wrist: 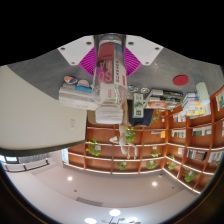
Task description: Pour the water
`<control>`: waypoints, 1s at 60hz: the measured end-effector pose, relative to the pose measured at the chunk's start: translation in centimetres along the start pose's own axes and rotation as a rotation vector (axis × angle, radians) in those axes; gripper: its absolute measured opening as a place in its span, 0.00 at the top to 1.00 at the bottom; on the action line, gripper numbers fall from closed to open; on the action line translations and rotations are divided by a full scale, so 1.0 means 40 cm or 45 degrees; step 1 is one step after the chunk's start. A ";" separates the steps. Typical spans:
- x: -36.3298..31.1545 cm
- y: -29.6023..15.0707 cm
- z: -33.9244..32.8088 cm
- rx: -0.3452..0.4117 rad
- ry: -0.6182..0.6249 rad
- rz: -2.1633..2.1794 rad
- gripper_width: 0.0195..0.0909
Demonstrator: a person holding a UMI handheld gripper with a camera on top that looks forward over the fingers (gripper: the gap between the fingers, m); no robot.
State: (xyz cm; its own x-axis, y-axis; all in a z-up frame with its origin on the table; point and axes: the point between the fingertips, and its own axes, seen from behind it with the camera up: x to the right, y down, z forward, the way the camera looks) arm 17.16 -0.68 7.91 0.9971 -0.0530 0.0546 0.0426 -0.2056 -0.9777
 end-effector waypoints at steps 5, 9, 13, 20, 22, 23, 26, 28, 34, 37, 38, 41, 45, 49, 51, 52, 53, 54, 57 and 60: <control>0.000 -0.004 0.002 0.008 0.004 -0.016 0.80; -0.009 -0.006 0.005 0.008 0.008 -0.046 0.80; -0.024 -0.009 0.004 -0.001 0.007 -0.112 0.80; -0.117 -0.042 0.005 0.018 -0.020 -0.361 0.80; -0.156 -0.054 0.011 0.025 -0.027 -0.473 0.80; -0.177 -0.062 0.013 0.033 -0.028 -0.534 0.80; -0.253 -0.081 0.021 0.066 -0.028 -0.720 0.80; -0.294 -0.099 0.032 0.081 -0.033 -0.843 0.80; -0.442 -0.147 0.063 0.139 -0.034 -1.164 0.80; -0.506 -0.168 0.086 0.161 -0.031 -1.307 0.80; -0.531 -0.178 0.080 0.172 -0.024 -1.348 0.80; -0.593 -0.203 0.093 0.204 -0.010 -1.486 0.80; -0.660 -0.241 0.129 0.258 0.021 -1.666 0.80; -0.723 -0.270 0.133 0.307 0.058 -1.839 0.80; -0.752 -0.285 0.139 0.334 0.075 -1.913 0.80; -0.764 -0.291 0.142 0.347 0.085 -1.949 0.80; -0.775 -0.297 0.145 0.357 0.095 -1.985 0.80; -0.786 -0.302 0.158 0.369 0.101 -2.023 0.80; -0.817 -0.317 0.160 0.395 0.129 -2.136 0.81; -0.842 -0.329 0.165 0.421 0.163 -2.253 0.80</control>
State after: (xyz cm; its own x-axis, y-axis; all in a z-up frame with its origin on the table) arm -16.56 10.26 17.60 -0.2479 -0.0807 0.9654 0.9633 0.0850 0.2545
